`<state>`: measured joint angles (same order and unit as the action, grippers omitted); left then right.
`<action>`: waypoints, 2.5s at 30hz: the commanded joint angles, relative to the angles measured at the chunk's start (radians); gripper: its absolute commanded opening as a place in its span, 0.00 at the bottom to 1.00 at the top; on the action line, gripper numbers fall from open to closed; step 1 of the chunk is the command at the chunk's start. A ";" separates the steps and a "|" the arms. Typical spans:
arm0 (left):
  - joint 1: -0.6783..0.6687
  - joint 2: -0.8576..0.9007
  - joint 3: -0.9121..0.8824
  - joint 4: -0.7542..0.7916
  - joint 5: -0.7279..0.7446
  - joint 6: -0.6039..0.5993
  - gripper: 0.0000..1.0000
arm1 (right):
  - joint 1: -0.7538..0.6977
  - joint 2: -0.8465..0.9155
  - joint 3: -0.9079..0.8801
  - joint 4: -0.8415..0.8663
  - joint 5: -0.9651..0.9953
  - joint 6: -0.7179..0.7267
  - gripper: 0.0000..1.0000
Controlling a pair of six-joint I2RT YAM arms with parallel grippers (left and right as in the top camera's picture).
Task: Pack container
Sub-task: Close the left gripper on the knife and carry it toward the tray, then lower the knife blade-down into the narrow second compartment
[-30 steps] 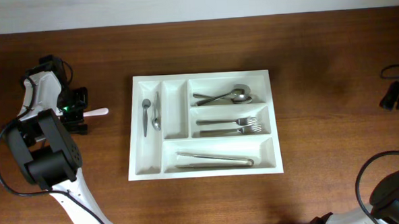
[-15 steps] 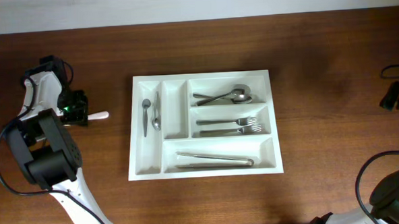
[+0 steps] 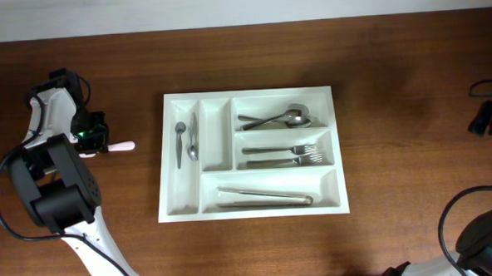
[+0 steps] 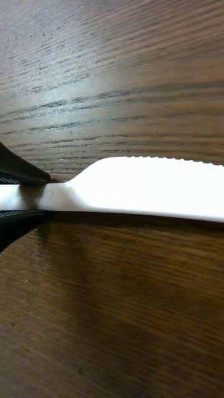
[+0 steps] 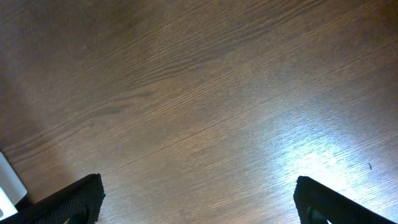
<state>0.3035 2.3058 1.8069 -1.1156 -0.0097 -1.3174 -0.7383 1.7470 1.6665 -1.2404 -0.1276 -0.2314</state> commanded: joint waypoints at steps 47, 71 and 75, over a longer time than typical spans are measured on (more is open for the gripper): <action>-0.628 -0.090 0.380 -0.246 0.013 1.087 0.03 | -0.002 0.009 -0.001 0.000 0.005 0.008 0.99; -0.623 -0.090 0.250 -0.095 -0.014 1.019 0.86 | -0.002 0.009 -0.001 0.000 0.005 0.008 0.99; -0.609 -0.090 0.250 -0.040 -0.022 1.019 0.99 | -0.002 0.009 -0.001 0.000 0.005 0.008 0.99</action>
<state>-0.3244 2.2425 2.0605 -1.1816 -0.0074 -0.3023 -0.7383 1.7470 1.6665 -1.2400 -0.1276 -0.2314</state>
